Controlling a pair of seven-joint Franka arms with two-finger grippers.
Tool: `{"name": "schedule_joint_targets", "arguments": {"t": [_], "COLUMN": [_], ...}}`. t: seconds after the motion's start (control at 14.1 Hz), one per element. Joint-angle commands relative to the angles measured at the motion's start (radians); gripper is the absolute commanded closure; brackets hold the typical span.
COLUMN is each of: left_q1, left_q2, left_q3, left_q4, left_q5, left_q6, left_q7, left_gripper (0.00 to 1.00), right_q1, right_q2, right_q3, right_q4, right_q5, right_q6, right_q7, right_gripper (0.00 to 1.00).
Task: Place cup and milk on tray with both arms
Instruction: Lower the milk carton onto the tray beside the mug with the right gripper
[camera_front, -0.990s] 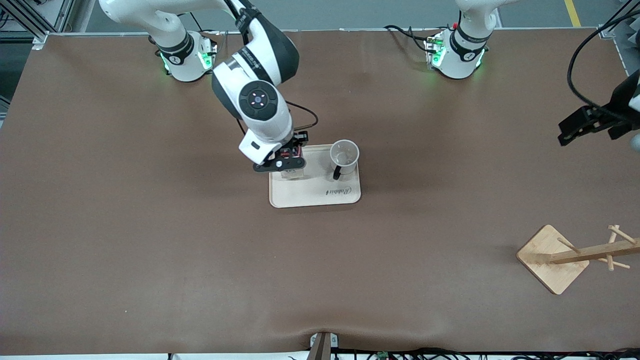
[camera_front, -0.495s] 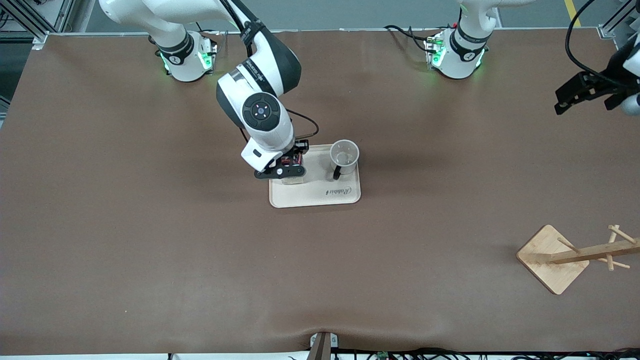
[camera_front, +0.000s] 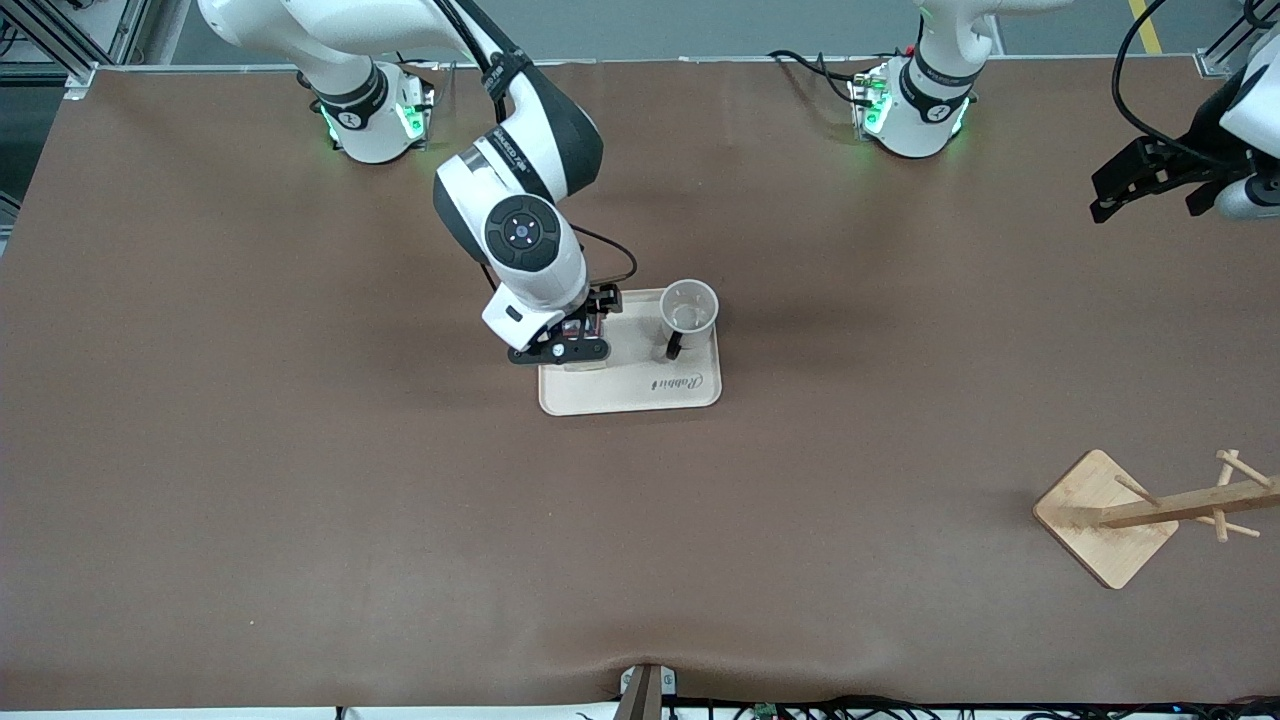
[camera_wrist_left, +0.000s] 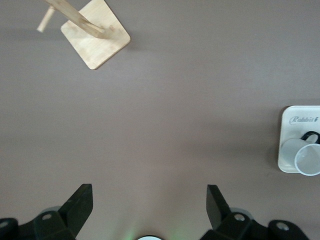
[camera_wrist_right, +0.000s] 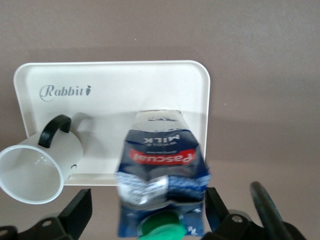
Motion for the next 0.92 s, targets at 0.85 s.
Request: {"name": "schedule_joint_targets", "arguments": {"t": [0.85], "left_q1": [0.003], "left_q2": [0.007], "left_q3": [0.021], "left_q4": [0.002], "left_q5": [0.060], "left_q6": [0.043], "left_q7": [-0.007], "left_gripper": [0.00], "right_q1": [-0.221], "right_q2": [-0.136], "right_q3": [-0.035], "right_q4": [0.383], "right_q5": [-0.095], "right_q6": [-0.529], "right_q7": [-0.015], "right_gripper": [0.00]}}
